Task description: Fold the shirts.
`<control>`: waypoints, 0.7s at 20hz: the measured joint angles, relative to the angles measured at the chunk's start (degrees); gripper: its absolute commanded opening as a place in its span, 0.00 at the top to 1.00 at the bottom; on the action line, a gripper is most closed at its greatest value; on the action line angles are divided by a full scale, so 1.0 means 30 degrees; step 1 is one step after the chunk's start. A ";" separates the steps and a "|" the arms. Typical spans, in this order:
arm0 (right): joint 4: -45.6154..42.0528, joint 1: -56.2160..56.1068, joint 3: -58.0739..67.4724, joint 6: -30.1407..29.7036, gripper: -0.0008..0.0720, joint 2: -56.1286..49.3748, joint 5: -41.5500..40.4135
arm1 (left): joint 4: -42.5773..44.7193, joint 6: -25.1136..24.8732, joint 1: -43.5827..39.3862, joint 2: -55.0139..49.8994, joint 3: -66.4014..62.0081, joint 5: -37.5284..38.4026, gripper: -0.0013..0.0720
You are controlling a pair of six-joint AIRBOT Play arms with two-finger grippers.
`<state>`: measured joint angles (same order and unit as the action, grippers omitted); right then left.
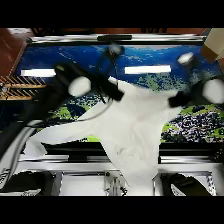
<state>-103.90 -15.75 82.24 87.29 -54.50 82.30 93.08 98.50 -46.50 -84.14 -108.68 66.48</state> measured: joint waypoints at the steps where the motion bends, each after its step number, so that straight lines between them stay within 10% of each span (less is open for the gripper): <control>1: 0.0087 0.0000 0.1996 -0.0029 0.90 0.0634 -0.0583 | -0.0007 0.0182 0.0029 0.0641 -0.1399 -0.0656 0.92; 7: 0.4838 -0.0015 0.9122 0.0561 0.90 0.2492 -0.1523 | -0.0787 0.0772 0.0029 0.6390 -0.2477 -0.4357 0.92; 14: 0.6681 -0.0015 0.9617 0.2142 0.90 -0.0670 0.5406 | 0.2018 0.2047 0.0029 0.8021 0.2157 0.3519 0.92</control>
<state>-83.85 -15.79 111.09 93.71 -56.51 98.52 99.13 104.64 -46.41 -60.07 -102.21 77.03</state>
